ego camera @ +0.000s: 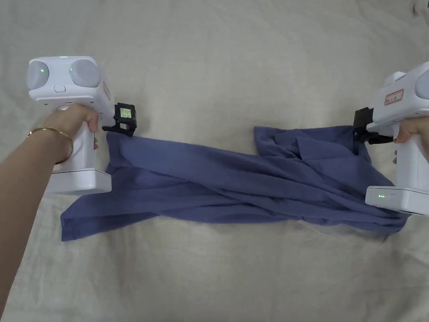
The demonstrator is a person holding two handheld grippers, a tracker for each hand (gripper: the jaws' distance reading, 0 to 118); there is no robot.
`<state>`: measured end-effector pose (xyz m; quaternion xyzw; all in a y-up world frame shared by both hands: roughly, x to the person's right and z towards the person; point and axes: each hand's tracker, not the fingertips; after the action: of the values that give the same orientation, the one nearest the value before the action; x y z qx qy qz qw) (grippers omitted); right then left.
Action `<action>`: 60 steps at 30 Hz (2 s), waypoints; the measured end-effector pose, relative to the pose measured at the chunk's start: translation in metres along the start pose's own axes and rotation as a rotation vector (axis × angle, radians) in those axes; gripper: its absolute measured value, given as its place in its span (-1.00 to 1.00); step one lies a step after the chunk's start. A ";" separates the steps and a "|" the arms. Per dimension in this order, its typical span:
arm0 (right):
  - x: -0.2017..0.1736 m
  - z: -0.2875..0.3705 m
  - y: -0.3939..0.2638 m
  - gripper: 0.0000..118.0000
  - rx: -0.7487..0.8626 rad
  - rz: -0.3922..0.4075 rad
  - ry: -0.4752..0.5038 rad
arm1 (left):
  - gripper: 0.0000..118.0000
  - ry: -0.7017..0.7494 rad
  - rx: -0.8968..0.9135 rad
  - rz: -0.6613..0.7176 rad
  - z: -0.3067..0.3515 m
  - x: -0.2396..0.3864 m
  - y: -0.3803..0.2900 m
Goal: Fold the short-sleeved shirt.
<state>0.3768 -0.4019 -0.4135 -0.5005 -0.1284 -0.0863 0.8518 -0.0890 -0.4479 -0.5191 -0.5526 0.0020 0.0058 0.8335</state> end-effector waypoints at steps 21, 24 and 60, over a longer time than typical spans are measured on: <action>0.008 0.084 0.000 -0.97 0.201 -0.059 0.043 | -1.00 -0.205 0.391 0.135 0.128 -0.028 -0.015; 0.016 0.126 0.004 -0.98 0.283 -0.076 0.051 | -1.00 -0.190 0.503 0.153 0.170 -0.045 -0.015; 0.127 0.364 0.011 -0.98 0.712 -0.342 -0.008 | -1.00 0.061 0.908 0.393 0.372 -0.143 -0.033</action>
<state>0.4523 -0.0799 -0.2147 -0.1456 -0.2353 -0.1752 0.9449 -0.2325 -0.1186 -0.3427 -0.1227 0.1330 0.1453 0.9727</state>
